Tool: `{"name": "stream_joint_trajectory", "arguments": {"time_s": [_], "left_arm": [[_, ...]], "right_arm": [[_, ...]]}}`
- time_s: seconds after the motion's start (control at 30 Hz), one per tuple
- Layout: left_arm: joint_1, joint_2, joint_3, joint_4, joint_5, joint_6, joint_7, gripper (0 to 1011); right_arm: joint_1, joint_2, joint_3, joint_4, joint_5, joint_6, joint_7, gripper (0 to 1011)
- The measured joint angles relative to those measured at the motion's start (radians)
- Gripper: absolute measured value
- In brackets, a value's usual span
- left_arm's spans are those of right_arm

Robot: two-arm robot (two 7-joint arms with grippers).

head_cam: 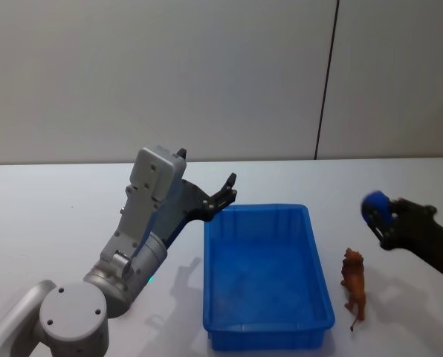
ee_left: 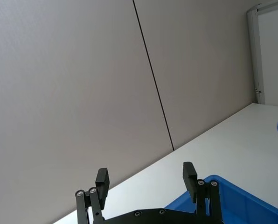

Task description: Pick up the two dolls from the table and place them into the box.

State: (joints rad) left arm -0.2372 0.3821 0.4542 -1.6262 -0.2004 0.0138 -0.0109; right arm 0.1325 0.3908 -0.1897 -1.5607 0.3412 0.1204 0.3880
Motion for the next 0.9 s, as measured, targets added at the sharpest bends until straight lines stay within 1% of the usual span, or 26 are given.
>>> {"name": "stream_joint_trajectory", "arguments": {"time_s": [0.03,0.13,0.17,0.27,0.37,0.5,0.53,0.7,0.73,0.77,0.8,0.9], "left_arm": [[0.000,0.000,0.000,0.000,0.000,0.000,0.000,1001],[0.000,0.000,0.000,0.000,0.000,0.000,0.000,1001],[0.000,0.000,0.000,0.000,0.000,0.000,0.000,1001],[0.000,0.000,0.000,0.000,0.000,0.000,0.000,1001],[0.000,0.000,0.000,0.000,0.000,0.000,0.000,1001],[0.000,0.000,0.000,0.000,0.000,0.000,0.000,1001],[0.000,0.000,0.000,0.000,0.000,0.000,0.000,1001],[0.000,0.000,0.000,0.000,0.000,0.000,0.000,1001],[0.000,0.000,0.000,0.000,0.000,0.000,0.000,1001],[0.000,0.000,0.000,0.000,0.000,0.000,0.000,1001],[0.000,0.000,0.000,0.000,0.000,0.000,0.000,1001],[0.000,0.000,0.000,0.000,0.000,0.000,0.000,1001]], "right_arm": [[0.013,-0.008,-0.005,0.001,-0.005,-0.003,0.015,252],[0.034,-0.020,-0.013,0.005,-0.011,-0.005,0.035,241],[0.047,-0.030,-0.020,0.011,-0.017,-0.006,0.051,236],[0.067,-0.044,-0.031,0.020,-0.025,-0.006,0.072,222],[0.100,-0.073,-0.053,0.044,-0.042,-0.003,0.110,202],[0.124,-0.095,-0.072,0.069,-0.059,0.002,0.134,187],[0.134,-0.105,-0.081,0.084,-0.068,0.004,0.146,180],[0.162,-0.133,-0.106,0.127,-0.093,0.011,0.172,157],[0.164,-0.136,-0.109,0.132,-0.097,0.012,0.175,164],[0.167,-0.138,-0.111,0.137,-0.100,0.013,0.178,206],[0.170,-0.140,-0.114,0.141,-0.104,0.013,0.180,219],[0.181,-0.152,-0.127,0.164,-0.118,0.017,0.188,349]]}}
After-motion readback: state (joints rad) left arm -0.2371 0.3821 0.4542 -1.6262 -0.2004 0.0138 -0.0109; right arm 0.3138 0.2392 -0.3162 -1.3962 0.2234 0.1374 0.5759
